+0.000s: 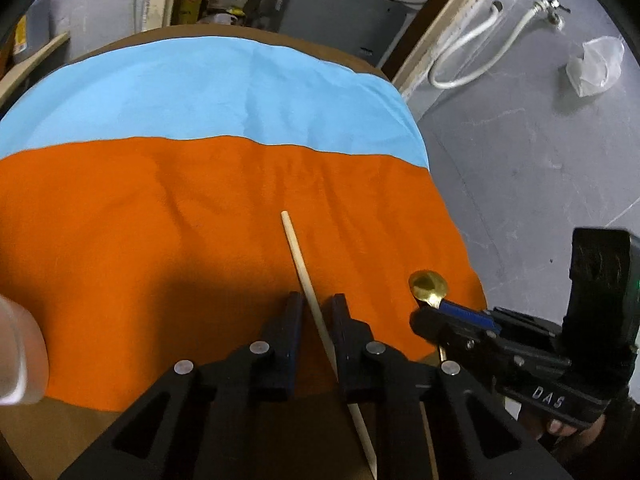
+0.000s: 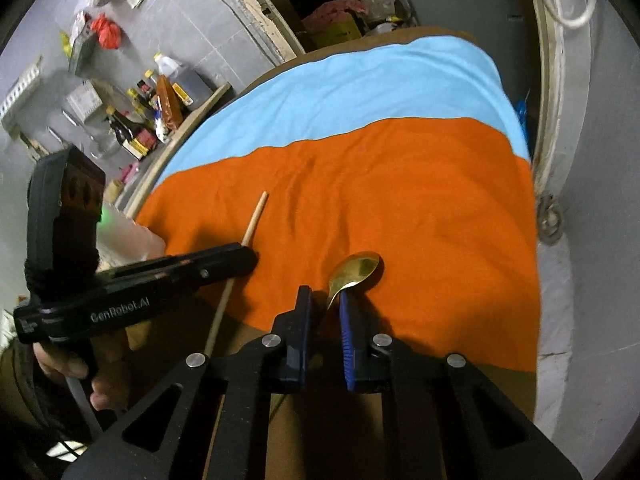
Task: Organize utensils
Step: 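Grasp the last chopstick with the left gripper while the right gripper grasps the gold spoon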
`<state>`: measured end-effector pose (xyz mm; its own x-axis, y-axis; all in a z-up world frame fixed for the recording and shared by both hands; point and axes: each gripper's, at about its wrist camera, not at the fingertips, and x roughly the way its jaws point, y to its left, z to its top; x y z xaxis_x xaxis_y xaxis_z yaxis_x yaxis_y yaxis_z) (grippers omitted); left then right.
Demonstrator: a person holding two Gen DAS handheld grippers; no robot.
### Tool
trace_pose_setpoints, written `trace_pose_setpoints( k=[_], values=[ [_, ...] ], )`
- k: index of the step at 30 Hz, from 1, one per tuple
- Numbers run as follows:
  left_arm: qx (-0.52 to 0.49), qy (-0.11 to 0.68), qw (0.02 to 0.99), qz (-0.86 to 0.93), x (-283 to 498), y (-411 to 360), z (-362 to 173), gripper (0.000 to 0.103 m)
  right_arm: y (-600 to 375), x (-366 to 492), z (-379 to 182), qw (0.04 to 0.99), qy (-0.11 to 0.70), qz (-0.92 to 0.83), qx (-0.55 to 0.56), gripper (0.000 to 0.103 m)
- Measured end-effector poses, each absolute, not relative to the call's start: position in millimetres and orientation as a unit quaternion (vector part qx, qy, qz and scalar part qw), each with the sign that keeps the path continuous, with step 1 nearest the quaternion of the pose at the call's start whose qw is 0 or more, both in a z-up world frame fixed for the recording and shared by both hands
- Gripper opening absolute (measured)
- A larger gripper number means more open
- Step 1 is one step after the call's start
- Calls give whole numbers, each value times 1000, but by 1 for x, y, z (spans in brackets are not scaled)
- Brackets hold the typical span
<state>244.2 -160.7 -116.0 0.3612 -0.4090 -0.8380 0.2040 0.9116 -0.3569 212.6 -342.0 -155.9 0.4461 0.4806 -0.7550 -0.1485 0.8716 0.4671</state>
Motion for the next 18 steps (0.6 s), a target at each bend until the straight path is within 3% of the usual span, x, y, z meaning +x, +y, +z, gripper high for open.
trace_pose_setpoints(
  k=[6,10,18],
  values=[
    [-109,551,806,-190,253,-160,-117,12,-340,217,-165,818,500,185,215,12],
    [-90,549,811,-182,252,-164,-116,8,-333,218,-167,817,504,173,220,6],
    [-127,503,833,-193,222,-146,-103,5,-328,205,-153,839,469,170,218,3]
  ],
)
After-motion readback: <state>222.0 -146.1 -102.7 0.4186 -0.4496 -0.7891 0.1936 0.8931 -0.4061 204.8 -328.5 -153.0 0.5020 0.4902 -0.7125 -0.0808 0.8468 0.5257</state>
